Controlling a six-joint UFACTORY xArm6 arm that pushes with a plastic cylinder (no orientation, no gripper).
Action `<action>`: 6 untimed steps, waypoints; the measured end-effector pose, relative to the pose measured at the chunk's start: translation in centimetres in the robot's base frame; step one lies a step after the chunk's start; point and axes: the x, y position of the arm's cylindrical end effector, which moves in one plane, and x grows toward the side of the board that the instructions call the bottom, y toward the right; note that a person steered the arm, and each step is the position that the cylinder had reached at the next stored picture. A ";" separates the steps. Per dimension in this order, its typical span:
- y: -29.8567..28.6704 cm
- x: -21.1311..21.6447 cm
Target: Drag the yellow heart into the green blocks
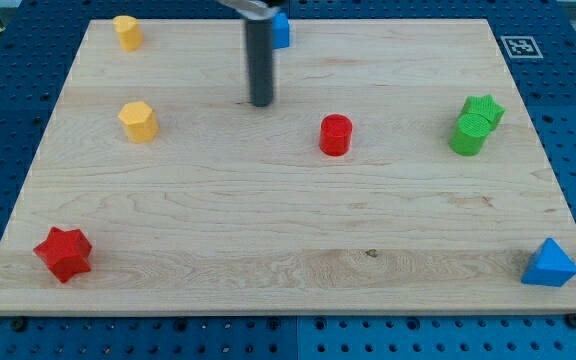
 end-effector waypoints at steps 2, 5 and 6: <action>-16.7 -3.3; -24.0 -10.4; -23.8 -11.7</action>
